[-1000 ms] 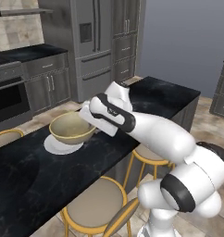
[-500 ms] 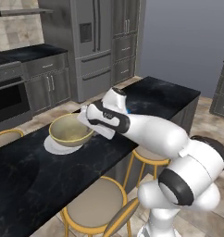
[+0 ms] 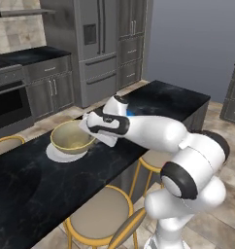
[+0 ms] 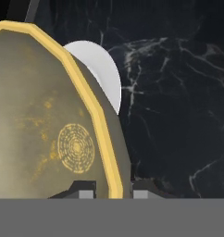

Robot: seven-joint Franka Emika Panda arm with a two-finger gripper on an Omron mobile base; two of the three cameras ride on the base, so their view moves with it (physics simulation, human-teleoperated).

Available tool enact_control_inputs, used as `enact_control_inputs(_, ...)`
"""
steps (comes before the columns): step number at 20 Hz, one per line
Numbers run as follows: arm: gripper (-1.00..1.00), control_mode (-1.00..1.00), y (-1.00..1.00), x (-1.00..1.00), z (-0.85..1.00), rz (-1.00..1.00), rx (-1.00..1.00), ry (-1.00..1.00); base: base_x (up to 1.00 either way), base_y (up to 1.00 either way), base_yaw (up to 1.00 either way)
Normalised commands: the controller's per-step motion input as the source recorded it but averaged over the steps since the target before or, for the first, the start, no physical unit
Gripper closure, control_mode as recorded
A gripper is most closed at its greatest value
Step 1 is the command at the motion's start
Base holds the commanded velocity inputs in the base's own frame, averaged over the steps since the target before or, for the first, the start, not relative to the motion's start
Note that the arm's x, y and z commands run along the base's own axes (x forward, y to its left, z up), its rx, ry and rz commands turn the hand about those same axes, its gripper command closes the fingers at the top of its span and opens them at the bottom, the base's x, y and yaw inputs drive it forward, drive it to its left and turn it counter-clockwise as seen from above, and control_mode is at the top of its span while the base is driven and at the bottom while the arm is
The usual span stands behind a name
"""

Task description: Move the bowls from the cabinet to the plates on the dining table.

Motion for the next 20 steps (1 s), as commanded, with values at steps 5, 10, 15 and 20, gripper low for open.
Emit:
enact_control_inputs(5, 1.0, -1.0, 0.09, 0.37, -0.15, 0.0, 0.0, 0.03, 0.0, 0.0, 0.0)
enact_control_inputs(10, 1.0, -1.0, 0.12, 0.35, -0.14, 0.0, 0.0, 0.04, 0.0, 0.0, 0.0)
enact_control_inputs(15, 1.0, -1.0, 0.14, 0.33, -0.17, 0.0, 0.0, 0.02, 0.0, 0.0, 0.0)
enact_control_inputs(20, 1.0, -1.0, 0.15, 0.29, -0.2, 0.0, 0.0, 0.02, 0.0, 0.0, 0.0)
